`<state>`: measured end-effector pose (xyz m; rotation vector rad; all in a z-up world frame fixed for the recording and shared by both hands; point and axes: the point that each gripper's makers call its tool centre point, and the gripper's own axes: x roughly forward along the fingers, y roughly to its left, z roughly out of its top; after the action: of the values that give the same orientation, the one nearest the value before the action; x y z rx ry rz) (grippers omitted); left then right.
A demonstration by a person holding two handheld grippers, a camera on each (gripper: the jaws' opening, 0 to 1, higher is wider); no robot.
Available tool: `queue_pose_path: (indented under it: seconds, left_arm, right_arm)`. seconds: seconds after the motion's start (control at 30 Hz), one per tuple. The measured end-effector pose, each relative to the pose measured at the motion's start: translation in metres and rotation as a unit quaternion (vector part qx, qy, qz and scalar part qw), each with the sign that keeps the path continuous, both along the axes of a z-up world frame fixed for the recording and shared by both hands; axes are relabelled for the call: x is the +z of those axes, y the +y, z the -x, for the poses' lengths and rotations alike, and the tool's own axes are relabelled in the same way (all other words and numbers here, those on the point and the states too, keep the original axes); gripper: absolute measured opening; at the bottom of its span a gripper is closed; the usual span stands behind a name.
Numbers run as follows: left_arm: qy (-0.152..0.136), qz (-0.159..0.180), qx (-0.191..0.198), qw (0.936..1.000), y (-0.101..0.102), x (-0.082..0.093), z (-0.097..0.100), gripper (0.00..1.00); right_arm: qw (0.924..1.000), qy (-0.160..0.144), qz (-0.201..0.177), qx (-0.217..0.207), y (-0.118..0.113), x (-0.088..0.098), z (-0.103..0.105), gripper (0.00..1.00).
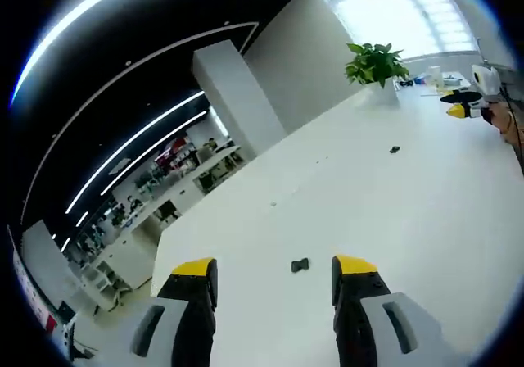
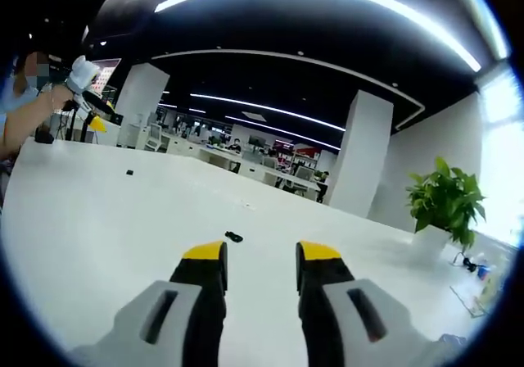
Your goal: Snap the two parts of the plastic buckle together until the buckle closes and remains connected.
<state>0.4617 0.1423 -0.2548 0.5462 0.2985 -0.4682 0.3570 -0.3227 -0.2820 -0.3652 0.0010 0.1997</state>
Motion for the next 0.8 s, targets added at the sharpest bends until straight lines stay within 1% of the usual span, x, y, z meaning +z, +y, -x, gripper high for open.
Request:
queue_pose_path:
  seconds: [0.2, 0.33, 0.53, 0.8]
  left_arm:
    - [0.009, -0.004, -0.002, 1.0000, 0.000, -0.006, -0.007, 0.56]
    - [0.017, -0.017, -0.005, 0.9997, 0.000, -0.011, -0.011, 0.56]
    - [0.023, -0.023, -0.013, 0.9994, -0.003, -0.011, -0.015, 0.56]
    - [0.037, -0.035, -0.015, 0.9986, -0.006, -0.017, -0.025, 0.56]
  right_arm:
    - [1.0000, 0.002, 0.001, 0.004, 0.002, -0.001, 0.000, 0.34]
    - [1.0000, -0.001, 0.002, 0.005, 0.003, 0.000, 0.001, 0.33]
    - [1.0000, 0.003, 0.003, 0.004, 0.002, -0.001, 0.001, 0.33]
    - [1.0000, 0.002, 0.003, 0.001, 0.000, -0.001, 0.001, 0.33]
